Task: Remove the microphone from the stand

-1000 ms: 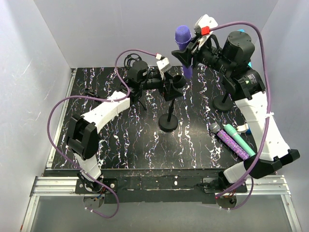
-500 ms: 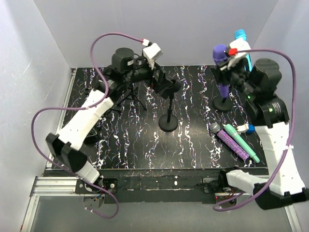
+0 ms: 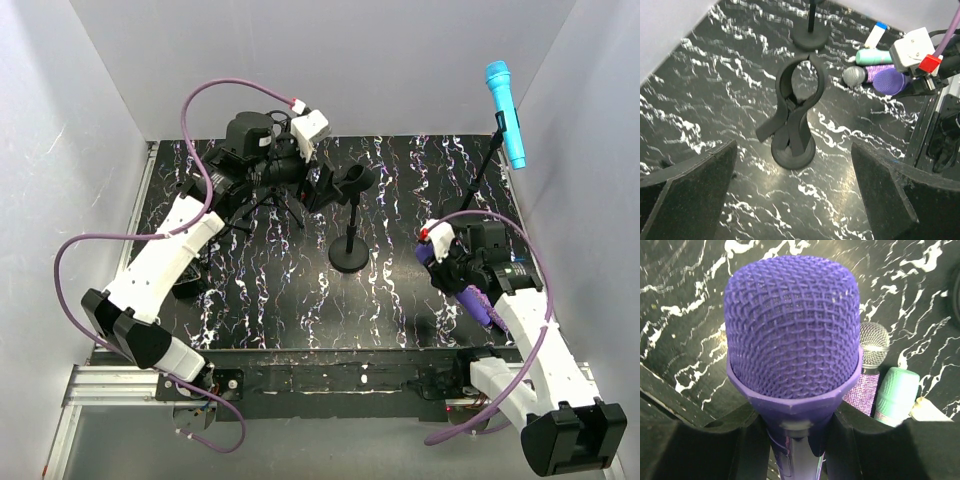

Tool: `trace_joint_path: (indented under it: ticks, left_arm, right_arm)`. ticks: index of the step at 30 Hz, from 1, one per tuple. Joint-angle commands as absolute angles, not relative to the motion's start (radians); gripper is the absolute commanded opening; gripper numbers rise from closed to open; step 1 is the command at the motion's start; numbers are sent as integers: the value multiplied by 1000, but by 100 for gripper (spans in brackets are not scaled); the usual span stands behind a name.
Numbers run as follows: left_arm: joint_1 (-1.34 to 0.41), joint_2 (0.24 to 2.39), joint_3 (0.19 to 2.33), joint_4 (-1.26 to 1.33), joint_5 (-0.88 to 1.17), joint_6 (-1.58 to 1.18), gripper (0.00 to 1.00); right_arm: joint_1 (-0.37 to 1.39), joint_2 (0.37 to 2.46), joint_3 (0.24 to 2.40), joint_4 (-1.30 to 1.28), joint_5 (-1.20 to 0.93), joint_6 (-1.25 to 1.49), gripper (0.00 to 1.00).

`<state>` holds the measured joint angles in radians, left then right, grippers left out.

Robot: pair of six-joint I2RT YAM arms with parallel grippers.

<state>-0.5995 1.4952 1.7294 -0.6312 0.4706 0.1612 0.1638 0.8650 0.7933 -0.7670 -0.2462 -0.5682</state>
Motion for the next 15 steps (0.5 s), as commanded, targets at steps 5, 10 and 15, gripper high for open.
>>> trace_joint_path:
  ticks: [5,10,15]
  left_arm:
    - [-601,1476,1692,-678,403,175,98]
    - [-601,1480,1683,-681,420,195,98]
    - [-601,1483,1692,-675,475,291,98]
  right_arm:
    - [161,975,715,-762,-224,-670,1]
    - [161,1115,684,-700,-177,-646,4]
    - [163,1141,652,-629,-166,-676,18]
